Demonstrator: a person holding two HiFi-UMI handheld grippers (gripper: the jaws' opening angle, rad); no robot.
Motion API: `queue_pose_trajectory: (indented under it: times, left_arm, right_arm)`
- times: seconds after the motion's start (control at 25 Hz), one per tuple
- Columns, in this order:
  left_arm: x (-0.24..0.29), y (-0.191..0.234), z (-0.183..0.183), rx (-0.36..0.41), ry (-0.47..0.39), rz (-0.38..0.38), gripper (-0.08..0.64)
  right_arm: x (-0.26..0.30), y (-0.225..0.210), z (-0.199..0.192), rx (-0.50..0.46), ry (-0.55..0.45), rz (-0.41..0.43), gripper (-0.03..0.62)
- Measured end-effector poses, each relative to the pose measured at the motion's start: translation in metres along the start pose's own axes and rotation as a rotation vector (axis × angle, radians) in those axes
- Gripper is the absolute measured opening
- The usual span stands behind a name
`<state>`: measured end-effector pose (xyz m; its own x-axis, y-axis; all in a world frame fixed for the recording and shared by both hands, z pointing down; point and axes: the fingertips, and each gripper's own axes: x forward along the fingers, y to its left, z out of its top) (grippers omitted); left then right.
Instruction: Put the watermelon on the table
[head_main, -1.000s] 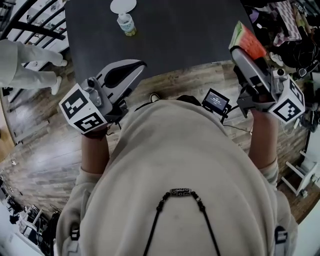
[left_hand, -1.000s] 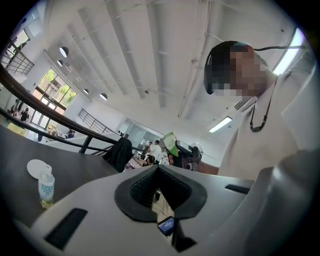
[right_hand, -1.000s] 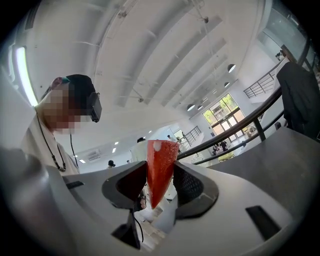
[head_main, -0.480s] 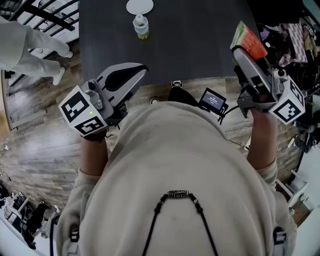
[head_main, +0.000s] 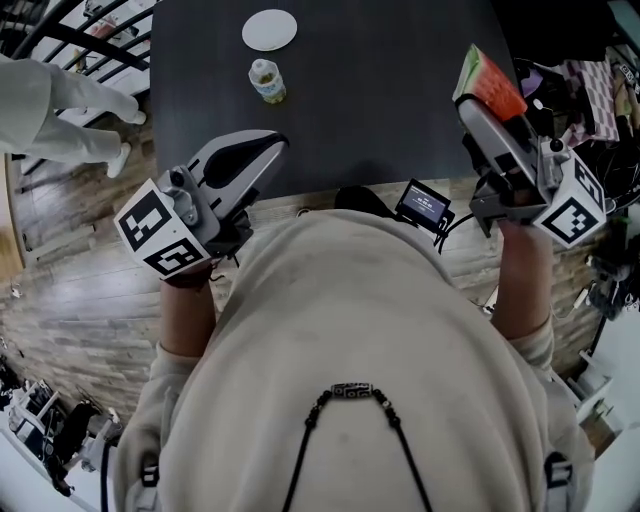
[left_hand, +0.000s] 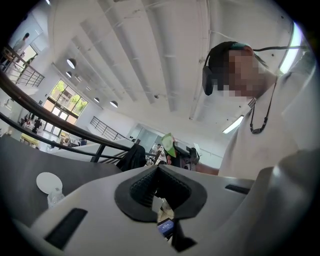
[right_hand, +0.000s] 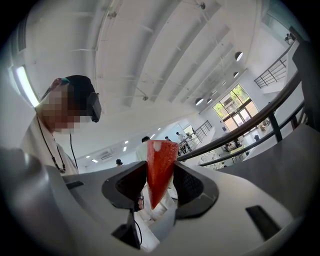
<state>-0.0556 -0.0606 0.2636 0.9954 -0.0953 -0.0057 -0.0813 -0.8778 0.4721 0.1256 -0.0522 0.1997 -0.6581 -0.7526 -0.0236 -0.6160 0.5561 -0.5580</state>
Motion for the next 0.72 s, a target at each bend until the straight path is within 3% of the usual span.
queue_pose_trajectory:
  times: [0.32,0.72]
  left_arm:
    - [0.036,-0.003,0.006,0.005,0.022,0.007,-0.002]
    - [0.085,0.027,0.014,-0.042,0.065,0.127,-0.002]
  right_arm:
    - [-0.019,-0.024,0.012,0.016,-0.005,0.012,0.178]
    - [-0.019,-0.099,0.039,0.09,0.007,0.062,0.178]
